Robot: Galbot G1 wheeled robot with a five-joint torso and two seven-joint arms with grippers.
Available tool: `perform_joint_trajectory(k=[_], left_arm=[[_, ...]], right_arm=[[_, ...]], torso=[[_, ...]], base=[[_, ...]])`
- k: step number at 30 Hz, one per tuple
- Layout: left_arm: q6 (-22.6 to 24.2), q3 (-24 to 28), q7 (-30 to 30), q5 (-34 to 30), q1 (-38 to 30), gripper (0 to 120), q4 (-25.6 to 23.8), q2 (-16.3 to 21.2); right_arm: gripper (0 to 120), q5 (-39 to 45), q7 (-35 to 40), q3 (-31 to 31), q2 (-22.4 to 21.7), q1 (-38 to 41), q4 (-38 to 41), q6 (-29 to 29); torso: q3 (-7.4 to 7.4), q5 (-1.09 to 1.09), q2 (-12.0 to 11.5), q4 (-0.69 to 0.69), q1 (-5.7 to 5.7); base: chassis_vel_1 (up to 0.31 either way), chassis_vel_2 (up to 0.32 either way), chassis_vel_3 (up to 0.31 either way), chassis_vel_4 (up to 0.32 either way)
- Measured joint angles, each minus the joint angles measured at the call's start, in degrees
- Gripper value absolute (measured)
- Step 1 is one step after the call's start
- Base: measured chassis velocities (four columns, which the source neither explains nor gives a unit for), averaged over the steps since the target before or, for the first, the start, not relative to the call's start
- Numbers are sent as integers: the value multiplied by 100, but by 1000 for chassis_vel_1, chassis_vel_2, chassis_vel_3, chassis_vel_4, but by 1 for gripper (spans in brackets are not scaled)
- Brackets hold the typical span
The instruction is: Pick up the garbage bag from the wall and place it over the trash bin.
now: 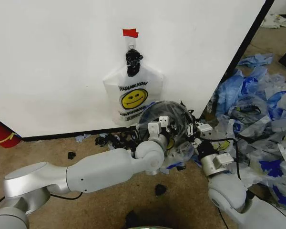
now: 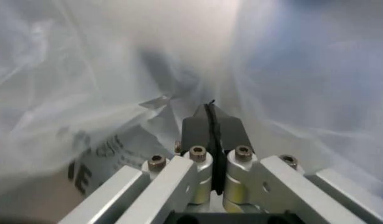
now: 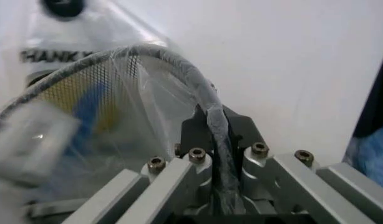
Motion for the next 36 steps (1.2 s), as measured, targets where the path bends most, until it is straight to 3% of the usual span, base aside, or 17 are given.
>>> perform_joint_trajectory(k=[5, 13, 17, 25, 29, 32, 36], left_arm=[[-1, -47, -5, -86, -69, 0, -191, 136], [-1, -203, -19, -239, -97, 0, -736, 718], [2, -577, -5, -387, -92, 0, -1068, 1174], [2, -1464, 128, -621, 107, 0, -1532, 1714], [2, -1645, 151, -661, 204, 0, -1678, 1856], [12, -2311, 269, -815, 951, 0, -2268, 2259], [-13, -2913, 481, -763, 1760, 0, -2623, 2552]], right_arm=[[1, 508, 222, -46, 131, 167, -96, -10], [1, 1045, 438, -68, 379, 257, -230, 42], [1, 1403, 609, -85, 558, 307, -296, 54], [1, 2225, 976, -140, 830, 364, -293, -27], [1, 2405, 1091, -145, 896, 365, -284, -62], [1, 2605, 1184, -60, 1110, 324, -232, -40], [1, 2776, 1113, 53, 1265, 289, -163, 63]], torso=[[0, 0, 0, -1, 0], [0, -1, 0, -1, 0], [0, -1, 0, 0, 0], [0, -1, 0, -1, 0], [0, 0, 0, -2, 0], [0, 0, 0, -2, 0], [0, -3, 0, 0, 0]], base=[[0, 0, 0, 0], [0, 0, 0, 0], [0, 0, 0, 0], [0, 0, 0, 0], [0, 0, 0, 0], [0, 0, 0, 0], [0, 0, 0, 0]])
